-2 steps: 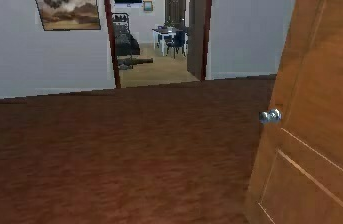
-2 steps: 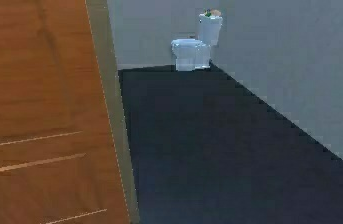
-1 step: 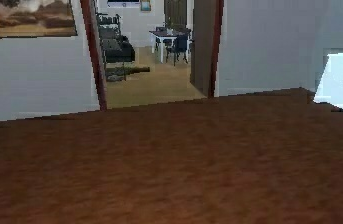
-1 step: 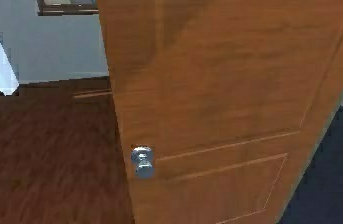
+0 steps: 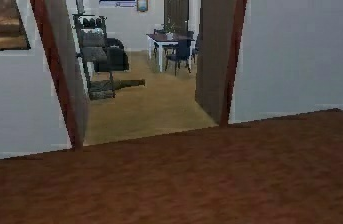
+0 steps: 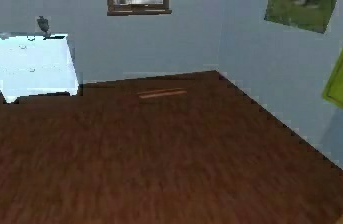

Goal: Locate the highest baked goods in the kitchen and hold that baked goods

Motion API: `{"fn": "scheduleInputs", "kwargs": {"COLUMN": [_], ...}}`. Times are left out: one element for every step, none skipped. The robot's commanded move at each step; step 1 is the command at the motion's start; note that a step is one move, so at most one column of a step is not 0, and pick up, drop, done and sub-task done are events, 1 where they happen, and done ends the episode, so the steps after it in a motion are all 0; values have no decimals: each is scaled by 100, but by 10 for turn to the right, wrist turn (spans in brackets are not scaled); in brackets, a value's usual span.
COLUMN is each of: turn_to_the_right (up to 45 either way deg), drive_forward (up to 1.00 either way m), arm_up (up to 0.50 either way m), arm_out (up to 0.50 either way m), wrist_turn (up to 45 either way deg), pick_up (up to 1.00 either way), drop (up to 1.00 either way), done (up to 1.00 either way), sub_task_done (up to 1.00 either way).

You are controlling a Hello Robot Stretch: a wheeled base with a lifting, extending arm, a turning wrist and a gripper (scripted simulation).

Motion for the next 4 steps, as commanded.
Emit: {"fn": "scheduleInputs", "kwargs": {"turn_to_the_right": [0,0,0,-60], "drive_forward": [100,100,100,0], "arm_up": [0,0,0,0], "arm_out": [0,0,0,0], "wrist_turn": [0,0,0,0], "pick_up": [0,0,0,0], "drop": [0,0,0,0], "done": [0,0,0,0], "sub_task_done": [0,0,0,0]}}
